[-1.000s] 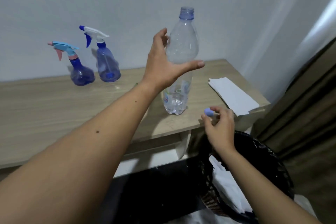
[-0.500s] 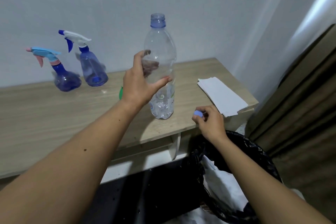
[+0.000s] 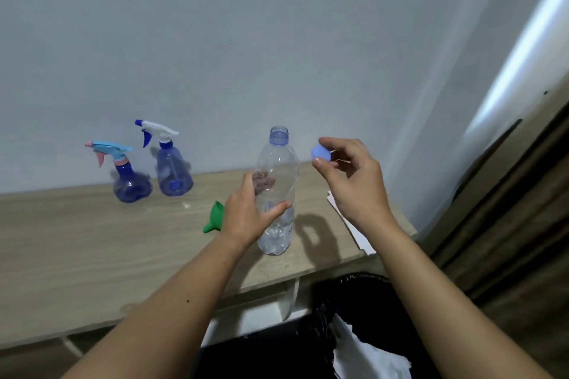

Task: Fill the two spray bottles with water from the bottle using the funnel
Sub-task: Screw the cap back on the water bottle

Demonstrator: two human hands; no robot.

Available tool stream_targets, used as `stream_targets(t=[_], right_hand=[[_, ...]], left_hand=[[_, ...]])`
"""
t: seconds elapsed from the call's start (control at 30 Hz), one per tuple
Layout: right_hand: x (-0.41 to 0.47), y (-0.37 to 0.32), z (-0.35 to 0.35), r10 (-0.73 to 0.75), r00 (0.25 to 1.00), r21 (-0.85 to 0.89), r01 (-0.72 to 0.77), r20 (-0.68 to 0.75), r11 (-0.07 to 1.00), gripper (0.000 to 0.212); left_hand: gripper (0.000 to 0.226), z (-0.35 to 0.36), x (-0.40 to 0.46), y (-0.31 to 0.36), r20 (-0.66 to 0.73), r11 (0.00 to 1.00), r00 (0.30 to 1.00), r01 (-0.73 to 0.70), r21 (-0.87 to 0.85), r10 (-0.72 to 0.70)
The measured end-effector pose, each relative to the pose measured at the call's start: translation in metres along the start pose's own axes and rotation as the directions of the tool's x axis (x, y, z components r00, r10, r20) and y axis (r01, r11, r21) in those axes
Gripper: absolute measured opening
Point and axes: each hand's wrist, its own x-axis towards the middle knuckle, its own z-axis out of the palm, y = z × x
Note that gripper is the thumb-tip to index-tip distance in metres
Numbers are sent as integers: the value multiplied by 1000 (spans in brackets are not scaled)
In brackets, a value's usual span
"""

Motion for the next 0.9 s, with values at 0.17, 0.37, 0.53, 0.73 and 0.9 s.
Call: stream_targets(t=[0.17,0.37,0.53,0.73,0.9], right_hand=[[27,-41,21,-89,986,-64,99,140,993,25],[44,-48,37,-123,950,-205,187,288,961,26],[52,-46,36,-82,944,-305,184,319,934,26],[47,-52,35,30,973,-289,39,231,957,22],[46,-53,39,66,980,-285,-9,190,959,23]], left_hand=[[77,-7,1,4,43,999,998,36,15,-36],[78,-10,1,7,109,998,992,63,4,-63],[78,-11,2,9,139,998,988,59,20,-61],[77,-14,1,11,159,997,985,49,67,-59],[79,-14,1,11,174,997,983,53,55,-61]])
